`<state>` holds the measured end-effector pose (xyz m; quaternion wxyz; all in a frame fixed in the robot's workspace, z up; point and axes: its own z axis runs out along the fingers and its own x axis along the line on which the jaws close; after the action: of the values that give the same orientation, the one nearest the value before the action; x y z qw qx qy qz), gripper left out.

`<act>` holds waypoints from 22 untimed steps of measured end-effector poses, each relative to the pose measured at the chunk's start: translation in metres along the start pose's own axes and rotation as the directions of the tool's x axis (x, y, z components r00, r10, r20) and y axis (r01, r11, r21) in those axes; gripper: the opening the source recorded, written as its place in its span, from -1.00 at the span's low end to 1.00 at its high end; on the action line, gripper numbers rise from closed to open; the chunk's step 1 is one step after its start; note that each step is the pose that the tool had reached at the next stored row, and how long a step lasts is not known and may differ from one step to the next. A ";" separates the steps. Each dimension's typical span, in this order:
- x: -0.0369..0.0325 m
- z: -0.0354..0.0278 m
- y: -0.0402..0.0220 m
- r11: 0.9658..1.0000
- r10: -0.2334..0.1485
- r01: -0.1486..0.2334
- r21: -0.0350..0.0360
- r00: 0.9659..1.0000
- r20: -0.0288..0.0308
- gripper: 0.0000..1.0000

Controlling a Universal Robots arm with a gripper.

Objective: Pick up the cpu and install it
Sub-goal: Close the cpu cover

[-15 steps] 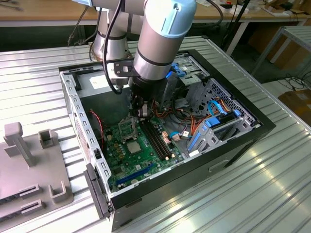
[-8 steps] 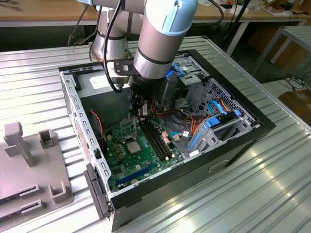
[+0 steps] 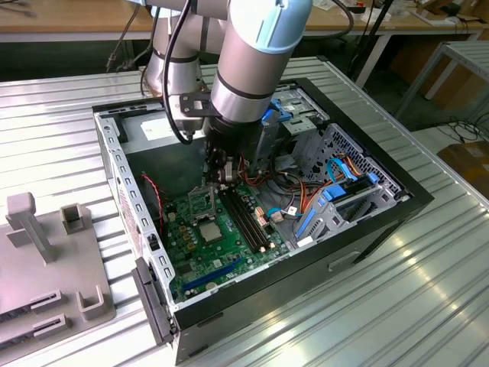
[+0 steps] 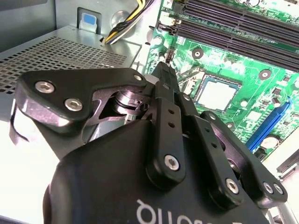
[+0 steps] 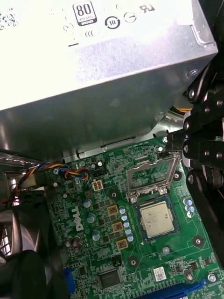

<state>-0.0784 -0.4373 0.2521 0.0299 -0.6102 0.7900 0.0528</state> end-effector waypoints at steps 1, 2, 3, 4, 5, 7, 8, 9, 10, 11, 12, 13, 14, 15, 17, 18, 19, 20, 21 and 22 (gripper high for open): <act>0.0001 -0.0011 0.0000 1.000 0.000 0.000 0.000 1.000 0.000 -0.79; 0.0001 -0.0016 0.0000 1.000 0.000 0.000 0.000 1.000 0.000 -0.79; 0.0002 -0.0019 0.0000 1.000 0.000 0.000 0.000 1.000 -0.001 -0.79; 0.0004 -0.0022 -0.0001 1.000 0.000 0.000 0.000 1.000 -0.001 -0.79; 0.0005 -0.0025 -0.0001 1.000 0.000 0.000 0.000 1.000 -0.001 -0.79; 0.0006 -0.0028 -0.0001 1.000 0.000 0.000 0.001 1.000 -0.002 -0.79; 0.0007 -0.0029 -0.0002 1.000 0.000 0.000 0.001 1.000 -0.003 -0.79; 0.0007 -0.0030 -0.0002 1.000 -0.001 0.001 0.001 1.000 -0.005 -0.79; 0.0007 -0.0030 -0.0002 1.000 -0.003 0.003 0.001 1.000 -0.006 -0.79; 0.0007 -0.0032 -0.0002 1.000 -0.005 0.005 0.001 1.000 -0.007 -0.79; 0.0007 -0.0033 -0.0002 1.000 -0.007 0.007 0.001 1.000 -0.007 -0.79; 0.0006 -0.0035 -0.0001 1.000 -0.010 0.010 0.001 1.000 -0.008 -0.79; 0.0006 -0.0036 -0.0001 1.000 -0.012 0.012 0.001 1.000 -0.007 -0.79; 0.0006 -0.0036 -0.0001 1.000 -0.013 0.013 0.001 1.000 -0.007 -0.79; 0.0009 -0.0039 -0.0001 1.000 -0.013 0.013 0.000 1.000 -0.008 -0.79; 0.0012 -0.0039 -0.0002 1.000 -0.014 0.014 0.000 1.000 -0.008 -0.79; 0.0015 -0.0040 -0.0003 1.000 -0.014 0.014 0.000 1.000 -0.008 -0.79; 0.0018 -0.0041 -0.0004 1.000 -0.014 0.014 0.000 1.000 -0.008 -0.79; 0.0025 -0.0043 -0.0006 1.000 -0.014 0.014 0.000 1.000 -0.008 -0.79; 0.0031 -0.0046 -0.0007 1.000 -0.014 0.014 0.000 1.000 -0.008 -0.79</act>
<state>-0.0784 -0.4410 0.2562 0.0272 -0.6158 0.7859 0.0501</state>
